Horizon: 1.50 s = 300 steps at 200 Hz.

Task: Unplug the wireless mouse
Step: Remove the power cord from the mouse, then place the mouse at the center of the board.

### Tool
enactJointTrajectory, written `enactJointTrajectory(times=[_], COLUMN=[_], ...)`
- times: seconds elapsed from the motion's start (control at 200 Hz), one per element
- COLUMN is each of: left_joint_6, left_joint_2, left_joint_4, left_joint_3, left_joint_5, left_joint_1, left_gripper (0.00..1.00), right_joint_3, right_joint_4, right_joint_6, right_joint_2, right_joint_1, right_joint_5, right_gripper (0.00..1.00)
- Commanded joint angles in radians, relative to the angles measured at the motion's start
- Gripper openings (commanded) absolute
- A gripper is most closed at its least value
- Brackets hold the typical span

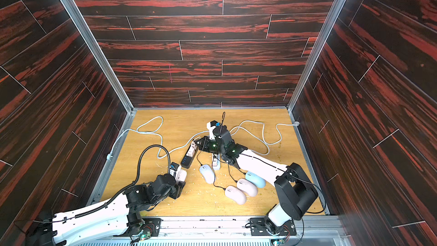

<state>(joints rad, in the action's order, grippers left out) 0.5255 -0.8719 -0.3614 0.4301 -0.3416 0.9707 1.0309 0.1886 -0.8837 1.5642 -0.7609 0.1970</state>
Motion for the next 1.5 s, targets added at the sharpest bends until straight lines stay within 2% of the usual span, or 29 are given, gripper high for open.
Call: enactJointTrajectory(times=[0.0,0.15,0.281,0.456,0.616,0.767,1.012,1.052,1.142,1.273,1.433,1.498], left_joint_6=[0.18,0.269,0.268,0.263,0.355,0.385,0.409,0.405,0.403,0.408,0.426,0.433], left_joint_2=[-0.028,-0.084,-0.126,-0.193,-0.147,-0.062,-0.116,-0.125,-0.147,-0.16,-0.148,-0.147], left_joint_4=[-0.188,-0.276,-0.271,-0.293,-0.358,-0.357,-0.356,-0.357,-0.367,-0.385,-0.396,-0.399], left_joint_3=[0.081,0.102,0.098,0.094,0.055,0.022,0.023,0.029,0.039,0.05,0.051,0.05], left_joint_5=[-0.116,-0.071,0.035,0.123,0.065,-0.016,-0.058,-0.057,-0.044,-0.038,-0.034,-0.031], left_joint_1=[0.0,-0.068,-0.191,-0.278,-0.294,-0.332,-0.425,-0.436,-0.463,-0.466,-0.467,-0.468], left_gripper=[0.0,0.0,0.0,0.0,0.0,0.0,0.0,0.06,0.11,0.25,0.71,0.83], right_joint_3=[0.011,-0.015,-0.022,-0.073,-0.132,-0.141,-0.141,-0.142,-0.146,-0.155,-0.155,-0.153], right_joint_4=[0.011,0.006,-0.019,-0.013,0.024,0.036,0.036,0.036,0.034,0.037,0.034,0.032], right_joint_6=[0.038,0.07,0.121,0.155,0.144,0.145,0.158,0.16,0.161,0.158,0.158,0.16], right_joint_2=[0.019,0.002,-0.003,-0.025,-0.044,-0.044,-0.05,-0.052,-0.055,-0.064,-0.068,-0.066], right_joint_1=[-0.018,-0.029,-0.049,-0.08,-0.084,-0.089,-0.099,-0.101,-0.103,-0.105,-0.105,-0.105], right_joint_5=[0.051,0.065,0.083,0.087,0.09,0.1,0.116,0.119,0.119,0.11,0.107,0.11], right_gripper=[0.0,0.0,0.0,0.0,0.0,0.0,0.0,0.0,0.0,0.0,0.0,0.0])
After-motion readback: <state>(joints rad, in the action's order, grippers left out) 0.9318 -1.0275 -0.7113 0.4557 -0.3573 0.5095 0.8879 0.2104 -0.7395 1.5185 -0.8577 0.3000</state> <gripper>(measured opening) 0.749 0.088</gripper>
